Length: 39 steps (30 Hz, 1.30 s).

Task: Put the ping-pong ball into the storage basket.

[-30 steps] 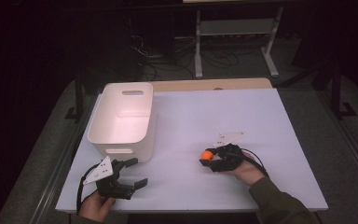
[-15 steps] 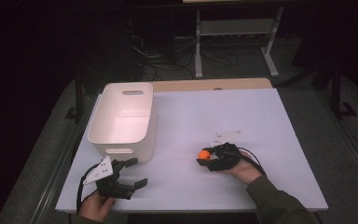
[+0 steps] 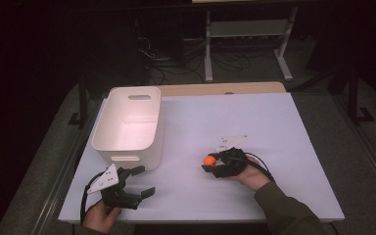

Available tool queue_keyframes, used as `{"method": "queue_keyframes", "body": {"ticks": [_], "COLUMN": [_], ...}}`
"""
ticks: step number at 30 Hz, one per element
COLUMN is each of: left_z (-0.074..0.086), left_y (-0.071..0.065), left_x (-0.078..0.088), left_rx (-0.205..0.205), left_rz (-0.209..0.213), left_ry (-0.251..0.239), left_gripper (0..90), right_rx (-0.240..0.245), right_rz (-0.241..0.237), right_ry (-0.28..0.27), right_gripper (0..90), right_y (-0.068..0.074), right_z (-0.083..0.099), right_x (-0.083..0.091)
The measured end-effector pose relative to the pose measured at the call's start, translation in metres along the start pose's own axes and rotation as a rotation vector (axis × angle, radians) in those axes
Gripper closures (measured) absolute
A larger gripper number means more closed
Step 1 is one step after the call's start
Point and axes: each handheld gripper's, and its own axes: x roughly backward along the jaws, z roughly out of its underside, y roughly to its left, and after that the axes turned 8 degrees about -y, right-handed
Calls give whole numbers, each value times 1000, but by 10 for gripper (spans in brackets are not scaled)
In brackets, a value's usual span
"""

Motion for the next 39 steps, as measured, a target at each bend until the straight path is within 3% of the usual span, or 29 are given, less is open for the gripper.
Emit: {"method": "queue_keyframes", "body": {"ticks": [39], "left_z": [0], "left_y": [0], "left_x": [0], "left_rx": [-3], "left_rz": [-3], "left_ry": [5], "left_gripper": [139], "right_rx": [20], "right_rz": [-36], "right_ry": [22], "right_gripper": [493], "right_y": [10], "right_z": [-15], "right_x": [-28]}}
